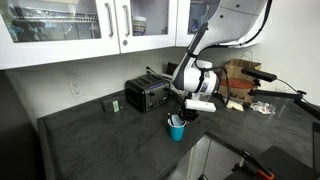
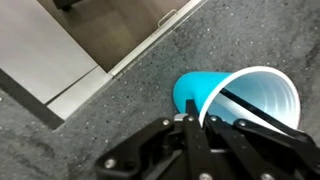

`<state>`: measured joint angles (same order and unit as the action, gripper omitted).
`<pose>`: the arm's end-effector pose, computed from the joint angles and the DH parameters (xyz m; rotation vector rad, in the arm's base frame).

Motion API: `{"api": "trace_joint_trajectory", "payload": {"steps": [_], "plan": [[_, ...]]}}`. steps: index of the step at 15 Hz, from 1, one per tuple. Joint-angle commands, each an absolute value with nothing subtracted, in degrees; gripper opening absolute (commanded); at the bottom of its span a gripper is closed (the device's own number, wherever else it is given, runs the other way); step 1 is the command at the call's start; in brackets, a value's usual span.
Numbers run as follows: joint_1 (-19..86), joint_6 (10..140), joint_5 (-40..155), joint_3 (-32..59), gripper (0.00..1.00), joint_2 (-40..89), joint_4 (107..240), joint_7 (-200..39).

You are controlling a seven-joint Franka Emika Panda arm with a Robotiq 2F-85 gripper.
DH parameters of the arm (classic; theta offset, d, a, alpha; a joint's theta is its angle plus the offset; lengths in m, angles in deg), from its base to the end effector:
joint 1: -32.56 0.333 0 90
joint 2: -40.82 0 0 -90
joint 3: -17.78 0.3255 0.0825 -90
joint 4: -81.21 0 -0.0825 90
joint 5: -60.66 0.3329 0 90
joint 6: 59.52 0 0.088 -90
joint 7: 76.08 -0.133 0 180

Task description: Move the cup to the right

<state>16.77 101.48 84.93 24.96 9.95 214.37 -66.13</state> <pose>0.4794 -0.0850 0.1353 -2.8856 0.5819 0.0415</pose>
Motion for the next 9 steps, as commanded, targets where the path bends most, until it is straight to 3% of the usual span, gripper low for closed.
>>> {"api": "trace_joint_trajectory", "payload": {"steps": [1,2,3,5,9], "plan": [[14.96,103.27,85.41,26.43,0.01,8.87,214.21,-64.73],[14.59,103.41,85.93,26.75,0.01,8.81,214.16,-65.08],[14.63,103.35,85.52,26.48,0.28,9.01,214.31,-65.06],[14.53,103.24,85.14,26.49,0.34,9.86,214.93,-64.82],[15.07,103.76,83.97,27.41,0.64,14.41,217.51,-62.67]]}}
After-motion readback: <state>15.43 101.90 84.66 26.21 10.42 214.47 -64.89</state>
